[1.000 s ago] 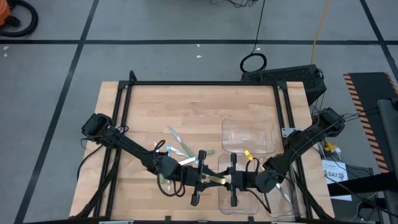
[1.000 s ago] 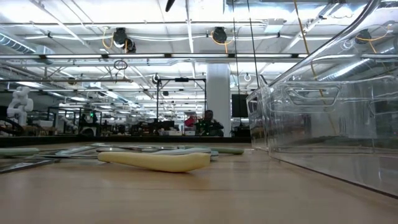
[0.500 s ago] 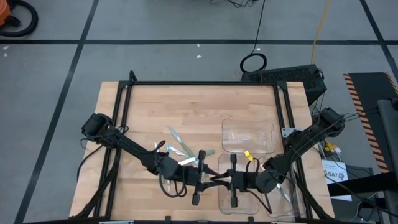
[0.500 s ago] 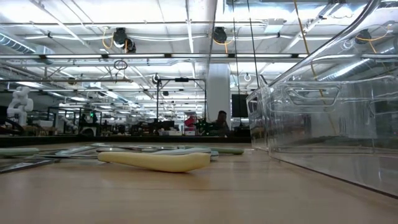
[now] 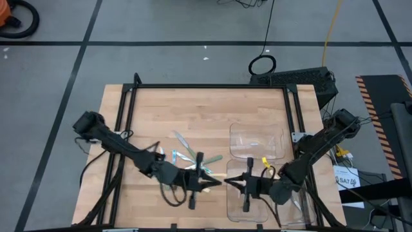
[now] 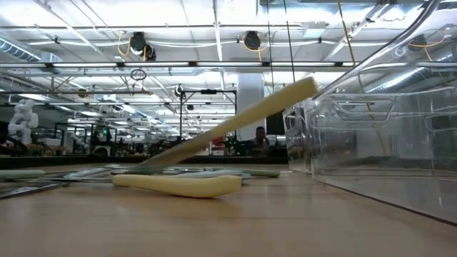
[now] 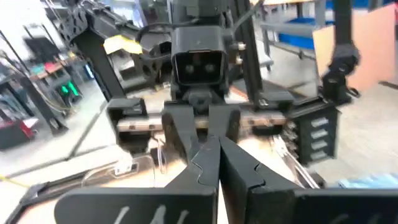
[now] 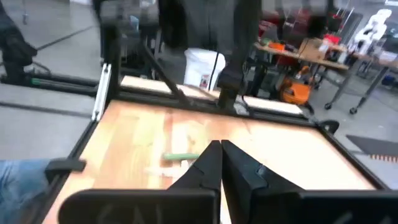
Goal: Sort silverware by color (type)
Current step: Put the yellow knife into the bottom right transparent bin
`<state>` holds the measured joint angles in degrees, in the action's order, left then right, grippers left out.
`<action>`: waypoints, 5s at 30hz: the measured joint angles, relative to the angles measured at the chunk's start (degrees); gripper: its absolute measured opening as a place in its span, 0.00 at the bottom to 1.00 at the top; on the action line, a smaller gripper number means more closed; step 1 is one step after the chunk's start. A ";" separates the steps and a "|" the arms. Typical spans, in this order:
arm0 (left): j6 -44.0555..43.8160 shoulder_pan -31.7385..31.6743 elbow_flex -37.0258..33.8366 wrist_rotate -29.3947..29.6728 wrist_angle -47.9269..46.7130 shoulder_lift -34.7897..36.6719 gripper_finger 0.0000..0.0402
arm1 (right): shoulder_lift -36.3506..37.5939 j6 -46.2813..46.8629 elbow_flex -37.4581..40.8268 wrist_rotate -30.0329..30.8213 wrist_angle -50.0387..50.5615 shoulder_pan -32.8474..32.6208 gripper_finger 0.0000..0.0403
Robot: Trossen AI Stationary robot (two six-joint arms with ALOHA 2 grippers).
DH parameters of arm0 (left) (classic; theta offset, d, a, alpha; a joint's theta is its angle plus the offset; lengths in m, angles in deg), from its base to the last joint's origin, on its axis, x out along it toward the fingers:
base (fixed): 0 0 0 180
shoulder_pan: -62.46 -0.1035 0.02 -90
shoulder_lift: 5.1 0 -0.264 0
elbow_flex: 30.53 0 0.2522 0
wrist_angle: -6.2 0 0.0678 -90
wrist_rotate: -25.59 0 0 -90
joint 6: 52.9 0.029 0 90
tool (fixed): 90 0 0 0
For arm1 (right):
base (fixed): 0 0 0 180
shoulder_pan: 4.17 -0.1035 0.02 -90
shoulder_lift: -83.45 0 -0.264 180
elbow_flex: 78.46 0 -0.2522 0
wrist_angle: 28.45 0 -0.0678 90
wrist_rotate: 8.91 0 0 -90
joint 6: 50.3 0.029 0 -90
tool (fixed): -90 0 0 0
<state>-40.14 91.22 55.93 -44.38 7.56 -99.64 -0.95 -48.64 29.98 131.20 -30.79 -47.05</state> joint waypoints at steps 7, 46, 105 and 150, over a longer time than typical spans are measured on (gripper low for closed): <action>-12.07 1.42 -0.06 2.90 -27.35 7.48 0.01 | 4.47 6.28 0.00 1.11 6.58 -3.60 0.04; -11.21 -2.76 -0.08 -13.18 -20.44 -20.00 0.55 | 7.57 10.40 0.00 0.61 13.57 -6.14 0.04; -9.87 -5.37 -0.36 -15.98 -15.79 -21.66 0.21 | 7.59 12.19 0.00 0.65 17.57 -7.12 0.04; 8.26 0.11 -0.12 -5.87 38.93 -15.47 0.21 | -3.33 -3.08 0.07 -7.20 -4.48 0.07 0.44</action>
<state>-31.88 91.34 55.81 -50.26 46.49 -115.12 -4.28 -51.73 30.05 124.00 -35.27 -46.98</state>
